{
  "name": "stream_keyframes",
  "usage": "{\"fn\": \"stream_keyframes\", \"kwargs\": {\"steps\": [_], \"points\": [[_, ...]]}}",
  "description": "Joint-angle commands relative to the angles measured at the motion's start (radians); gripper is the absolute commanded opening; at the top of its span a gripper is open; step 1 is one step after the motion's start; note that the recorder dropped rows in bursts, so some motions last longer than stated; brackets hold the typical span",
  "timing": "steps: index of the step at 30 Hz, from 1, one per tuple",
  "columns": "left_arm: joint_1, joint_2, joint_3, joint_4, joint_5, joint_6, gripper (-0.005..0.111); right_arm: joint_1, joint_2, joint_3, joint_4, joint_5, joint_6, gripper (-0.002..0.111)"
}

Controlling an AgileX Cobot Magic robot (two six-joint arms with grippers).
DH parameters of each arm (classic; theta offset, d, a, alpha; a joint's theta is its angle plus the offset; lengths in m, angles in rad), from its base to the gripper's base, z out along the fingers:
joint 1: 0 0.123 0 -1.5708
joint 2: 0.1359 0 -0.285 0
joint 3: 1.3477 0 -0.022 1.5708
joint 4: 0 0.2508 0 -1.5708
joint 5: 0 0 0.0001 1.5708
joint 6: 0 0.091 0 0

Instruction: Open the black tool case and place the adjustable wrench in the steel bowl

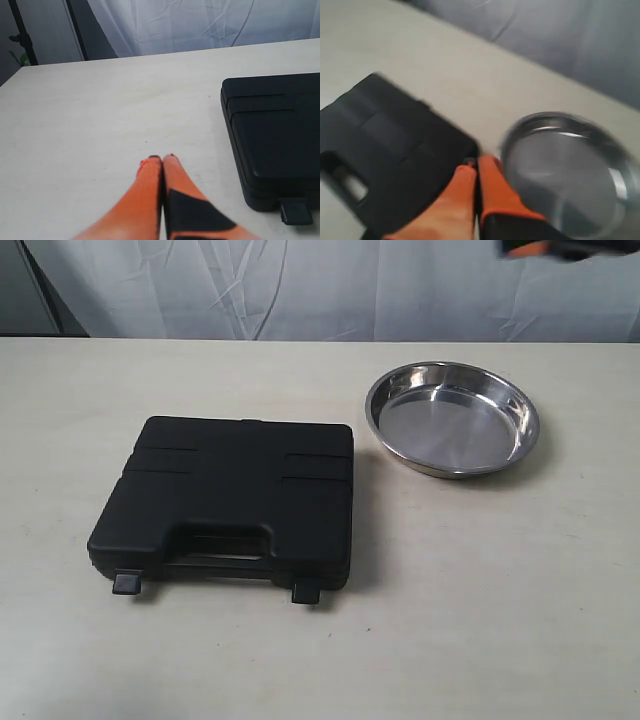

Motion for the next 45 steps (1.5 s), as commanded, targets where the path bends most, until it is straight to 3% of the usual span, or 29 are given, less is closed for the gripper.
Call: {"fn": "stream_keyframes", "kwargs": {"steps": [1,6,8,15,27,29,33,34,45], "points": [[0.004,-0.003,-0.003,0.000,-0.012,-0.002,0.000,0.201,0.295,-0.148,0.083,0.154,-0.081,0.010],[0.004,-0.003,-0.003,0.000,-0.012,-0.002,0.000,0.424,0.519,-0.201,-0.095,0.198,-0.081,0.047],[0.004,-0.003,-0.003,0.000,-0.012,-0.002,0.000,0.528,0.595,-0.208,-0.209,0.198,-0.081,0.052],[0.004,-0.003,-0.003,0.000,-0.012,-0.002,0.000,0.631,0.692,-0.208,-0.243,0.114,-0.079,0.047],[0.004,-0.003,-0.003,0.000,-0.012,-0.002,0.000,0.629,0.791,-0.208,-0.331,0.018,0.011,0.047],[0.004,-0.003,-0.003,0.000,-0.012,-0.002,0.000,0.629,0.786,-0.208,-0.334,0.018,0.030,0.038],[0.004,-0.003,-0.003,0.000,-0.012,-0.002,0.000,0.629,0.777,-0.209,-0.336,0.028,0.030,0.003],[0.004,-0.003,-0.003,0.000,-0.012,-0.002,0.000,0.629,0.777,-0.209,-0.338,0.033,0.030,0.000],[0.004,-0.003,-0.003,0.000,-0.012,-0.002,0.000,0.629,0.742,-0.209,-0.338,0.107,0.020,0.000]]}}
